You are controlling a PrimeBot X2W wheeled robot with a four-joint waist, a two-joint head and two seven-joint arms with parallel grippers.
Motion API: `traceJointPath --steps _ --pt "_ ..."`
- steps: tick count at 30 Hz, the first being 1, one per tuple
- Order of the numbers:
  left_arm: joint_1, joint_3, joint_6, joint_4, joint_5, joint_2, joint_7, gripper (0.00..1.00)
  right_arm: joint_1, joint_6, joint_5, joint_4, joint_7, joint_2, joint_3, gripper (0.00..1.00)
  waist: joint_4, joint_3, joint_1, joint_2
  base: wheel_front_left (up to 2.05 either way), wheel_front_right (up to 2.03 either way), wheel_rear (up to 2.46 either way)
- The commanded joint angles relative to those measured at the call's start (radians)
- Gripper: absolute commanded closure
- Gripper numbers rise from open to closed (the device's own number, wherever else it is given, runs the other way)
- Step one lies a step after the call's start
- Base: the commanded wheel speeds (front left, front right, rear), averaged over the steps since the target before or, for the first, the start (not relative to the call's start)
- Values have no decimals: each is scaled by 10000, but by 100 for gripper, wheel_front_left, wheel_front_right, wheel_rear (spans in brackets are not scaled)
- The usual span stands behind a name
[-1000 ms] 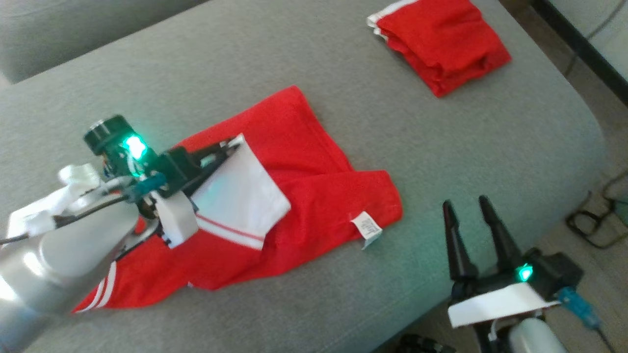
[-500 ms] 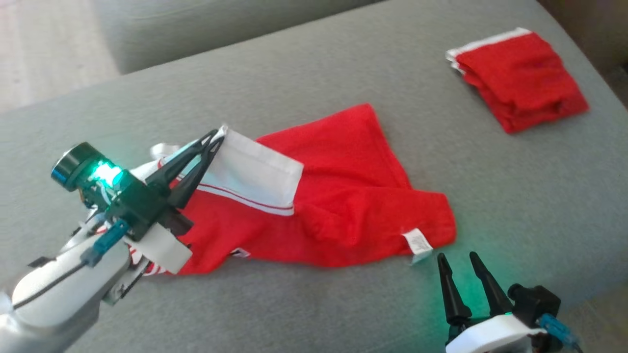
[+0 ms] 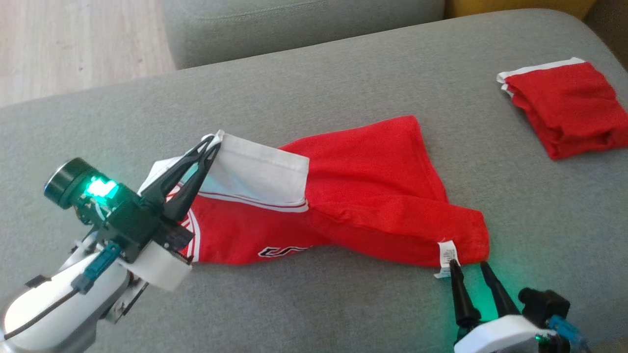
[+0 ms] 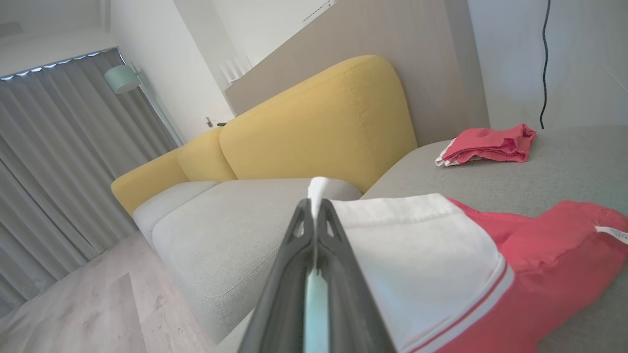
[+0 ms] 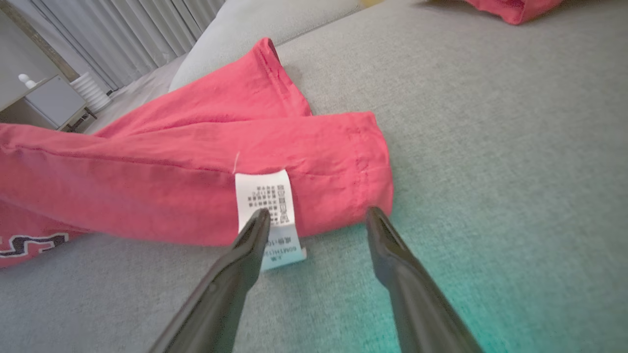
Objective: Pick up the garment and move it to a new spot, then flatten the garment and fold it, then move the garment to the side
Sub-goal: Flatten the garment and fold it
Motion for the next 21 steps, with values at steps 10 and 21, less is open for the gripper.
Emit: traceJointPath --steps 10,21 --pt "-407 753 -167 -143 236 214 -92 100 -1224 67 583 825 -38 -115 -697 0 401 212 1 0 0 0 0" --pt "-432 868 -237 31 329 231 -93 100 -1435 67 1251 1150 -36 -159 -347 26 485 289 1 0 0 0 0"
